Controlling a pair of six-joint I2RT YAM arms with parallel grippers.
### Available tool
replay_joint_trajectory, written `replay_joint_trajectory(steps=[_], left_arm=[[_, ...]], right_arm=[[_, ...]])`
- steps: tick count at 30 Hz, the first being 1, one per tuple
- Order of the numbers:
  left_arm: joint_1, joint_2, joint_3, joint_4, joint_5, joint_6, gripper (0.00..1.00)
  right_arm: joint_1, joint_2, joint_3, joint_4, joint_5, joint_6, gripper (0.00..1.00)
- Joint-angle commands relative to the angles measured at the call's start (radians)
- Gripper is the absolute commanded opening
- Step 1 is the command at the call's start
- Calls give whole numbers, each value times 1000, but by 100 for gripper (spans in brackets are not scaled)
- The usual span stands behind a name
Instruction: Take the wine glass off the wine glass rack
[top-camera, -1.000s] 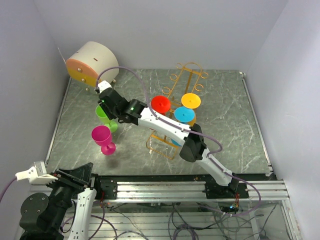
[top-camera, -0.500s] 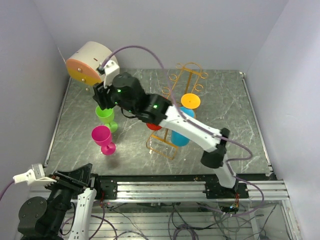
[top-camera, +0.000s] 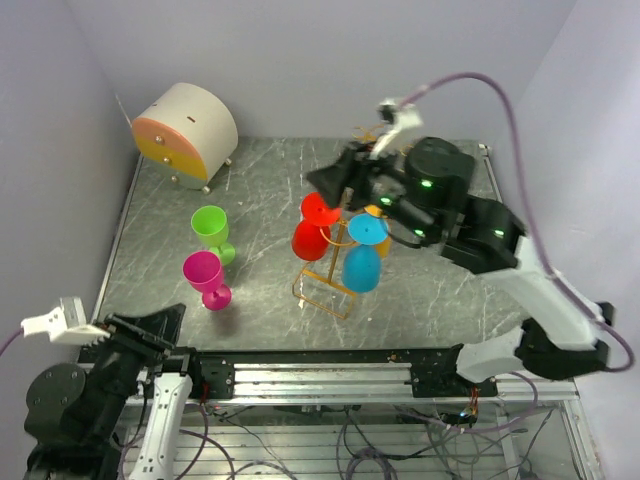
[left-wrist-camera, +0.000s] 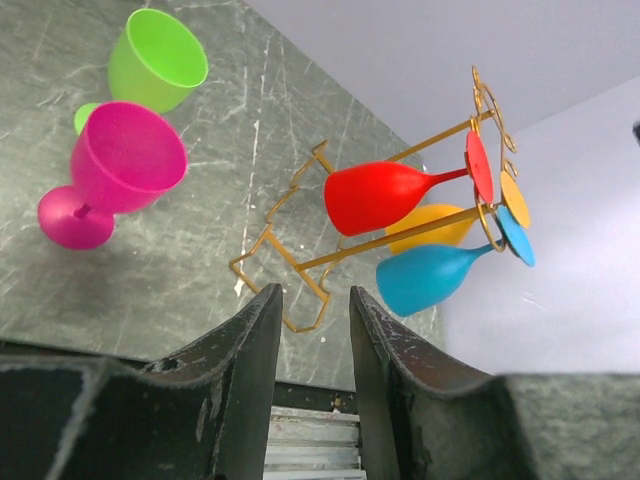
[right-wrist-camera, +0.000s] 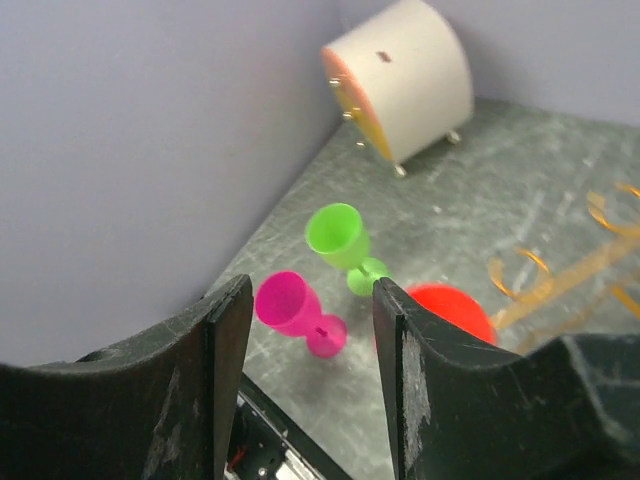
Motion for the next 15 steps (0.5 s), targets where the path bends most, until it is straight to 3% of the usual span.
replay_joint_trajectory(steps=[1,10,15], left_arm=[[14,97,2,137,123,23,45],[15,290,57,228,264,45,52],[15,374,82,291,359,28,53]], right_arm=[[-70,-209,-157,-95,104,176,51],[-131,-386,-250,-304,206,340,54],[-131,-399,-235,-335,194,327,60]])
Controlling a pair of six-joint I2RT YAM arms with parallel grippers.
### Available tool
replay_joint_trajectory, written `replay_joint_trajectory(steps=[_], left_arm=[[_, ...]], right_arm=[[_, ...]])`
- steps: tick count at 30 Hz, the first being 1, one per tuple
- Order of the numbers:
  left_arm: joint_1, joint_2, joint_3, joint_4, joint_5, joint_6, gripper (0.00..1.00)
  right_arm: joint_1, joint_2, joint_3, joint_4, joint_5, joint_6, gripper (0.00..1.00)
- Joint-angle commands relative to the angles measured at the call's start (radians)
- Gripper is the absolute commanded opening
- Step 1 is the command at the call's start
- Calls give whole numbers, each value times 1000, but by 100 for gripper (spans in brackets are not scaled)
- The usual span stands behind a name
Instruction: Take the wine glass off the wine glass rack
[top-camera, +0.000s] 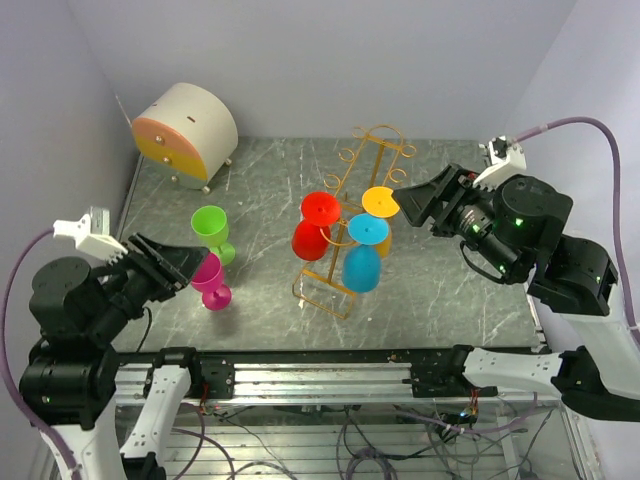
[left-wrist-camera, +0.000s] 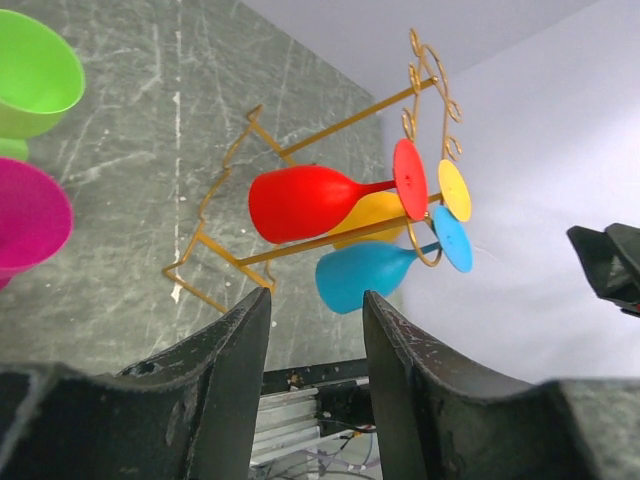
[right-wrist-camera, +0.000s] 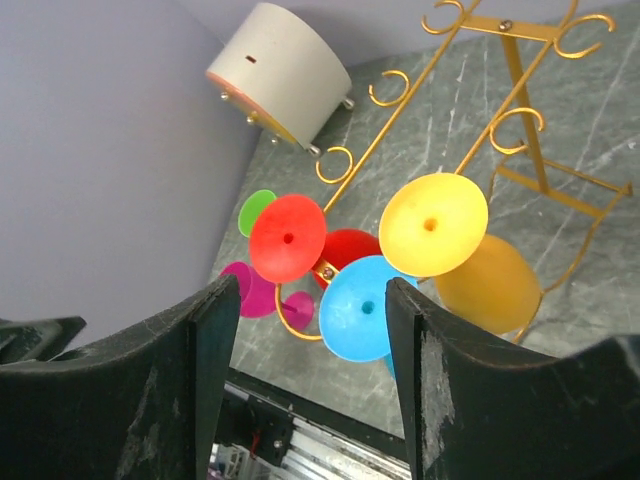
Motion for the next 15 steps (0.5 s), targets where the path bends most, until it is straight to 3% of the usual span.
replay_joint_trajectory(steps=[1,6,10,12,15], left_arm=[[11,56,34,109,133,0,53],[10,94,39,156,144,-13,52],[10,90,28,163,135,-20,52],[11,82,19,158,133,-19,52],[10,76,23,135,126,-10,52]], right_arm=[[-3,30,43,-55,23,-4,61],[-20,321,436,-178,57,-186,62],[-201,553,782,-272,2,-308,60],[-359,595,793,-242,-105,-329,59],[-655,567,653,-173,-367,-275,49]])
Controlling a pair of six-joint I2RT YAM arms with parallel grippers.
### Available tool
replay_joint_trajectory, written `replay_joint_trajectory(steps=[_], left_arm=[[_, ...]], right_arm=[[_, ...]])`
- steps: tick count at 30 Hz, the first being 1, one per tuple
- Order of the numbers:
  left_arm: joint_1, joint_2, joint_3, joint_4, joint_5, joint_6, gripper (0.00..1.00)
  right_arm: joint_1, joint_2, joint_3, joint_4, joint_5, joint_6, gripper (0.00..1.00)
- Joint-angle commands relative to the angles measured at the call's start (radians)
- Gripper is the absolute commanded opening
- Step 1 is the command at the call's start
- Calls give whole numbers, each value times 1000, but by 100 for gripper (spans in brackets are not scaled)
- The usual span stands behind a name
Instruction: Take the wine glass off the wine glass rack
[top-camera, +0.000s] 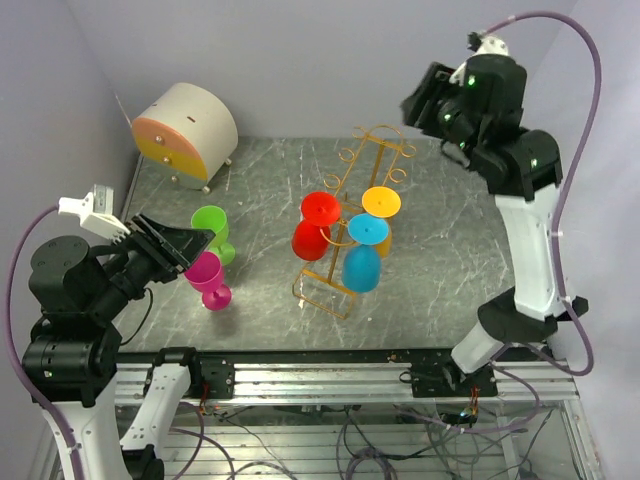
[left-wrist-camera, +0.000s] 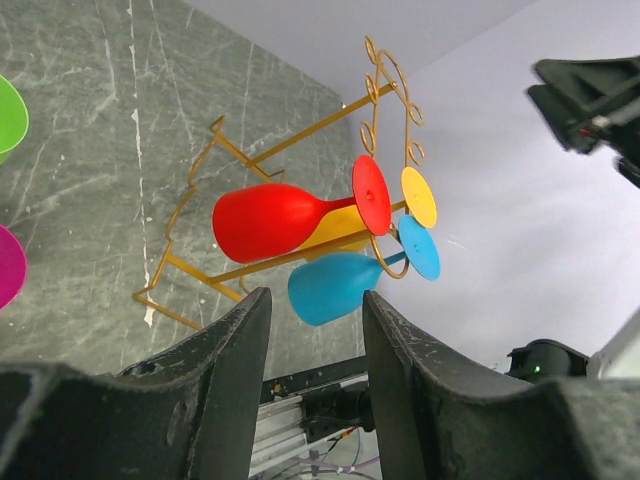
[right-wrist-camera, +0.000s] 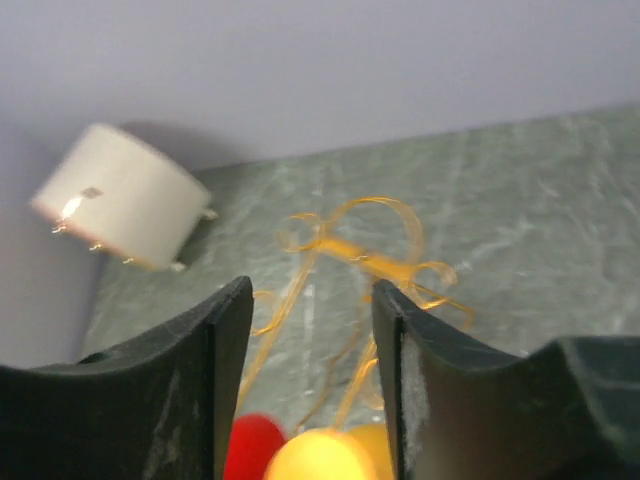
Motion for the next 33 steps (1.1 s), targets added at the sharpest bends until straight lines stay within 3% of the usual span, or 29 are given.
replay_joint_trajectory(steps=[1,3,9,14,18,33], left_arm=[[10,-15,11,5,31,6,52],[10,-14,15,-4,30,11,52],[10,-18,-33,33,46,7,52],[10,-19,-65,53,50,0,52],[11,-14,-58,53,37,-4,51],[11,8,-58,47,16,-12,50]], right_arm=[[-329,-69,-176,42,-310,2,48],[-395,-161,-335,127,-401,34,44],[-509,-333,-598,159,-684,60,35],[-522,-456,-781,214,-875,113,45],[-523,-511,-934,322,-1052,205,45],[-522,-534,-1109,380,-1141,177,37]])
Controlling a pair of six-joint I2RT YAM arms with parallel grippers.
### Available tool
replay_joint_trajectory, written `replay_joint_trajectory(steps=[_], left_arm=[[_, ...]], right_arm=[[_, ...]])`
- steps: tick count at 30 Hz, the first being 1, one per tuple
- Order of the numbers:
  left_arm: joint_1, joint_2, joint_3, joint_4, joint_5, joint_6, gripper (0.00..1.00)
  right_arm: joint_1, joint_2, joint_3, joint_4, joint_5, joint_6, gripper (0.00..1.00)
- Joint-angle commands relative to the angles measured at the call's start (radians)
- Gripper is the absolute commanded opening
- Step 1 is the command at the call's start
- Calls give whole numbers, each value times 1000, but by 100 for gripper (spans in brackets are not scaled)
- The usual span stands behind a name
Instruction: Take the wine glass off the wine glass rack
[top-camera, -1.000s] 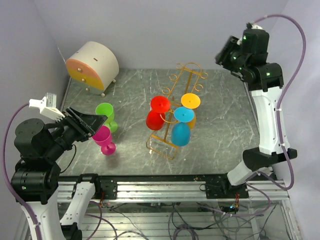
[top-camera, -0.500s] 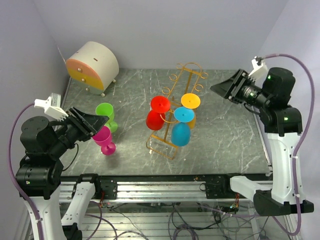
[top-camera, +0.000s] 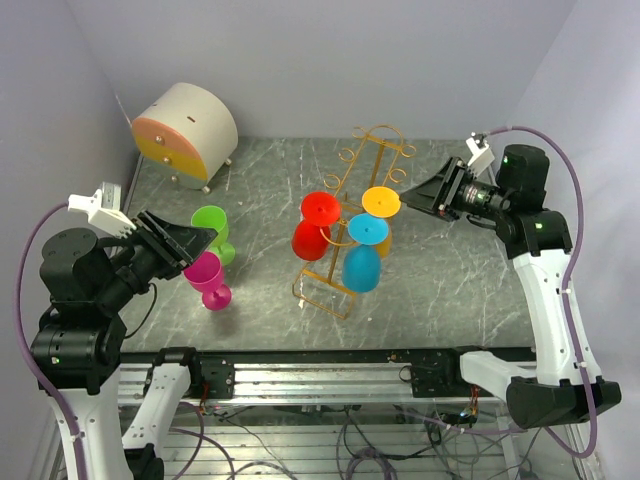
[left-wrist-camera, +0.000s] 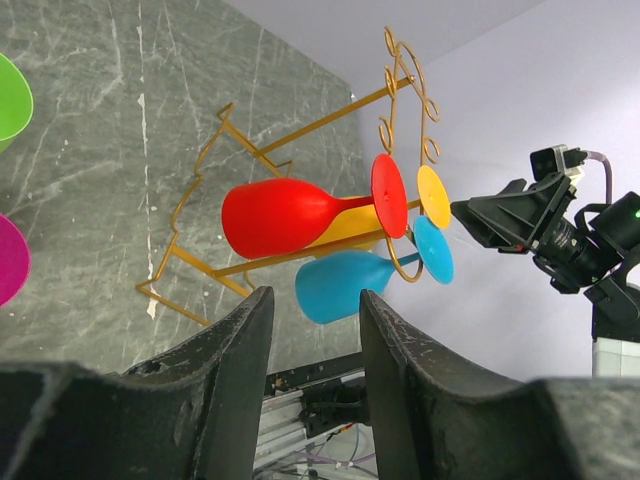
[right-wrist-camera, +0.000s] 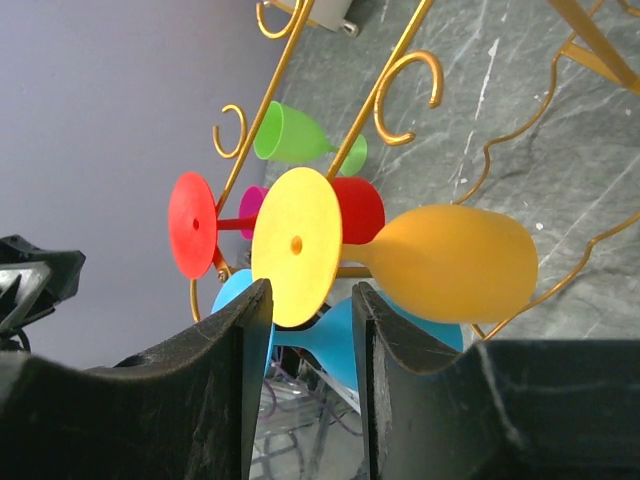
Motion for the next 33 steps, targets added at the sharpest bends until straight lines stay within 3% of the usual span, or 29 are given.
replay_joint_trajectory(steps=[1,33], left_arm=[[10,1,-8,30,12,-8,50],[10,-20,-30,11,-19,-13,49]], right_arm=[[-6,-14,-24,55,-65,-19,37],[-4,18,-126,217,-162,9,25]])
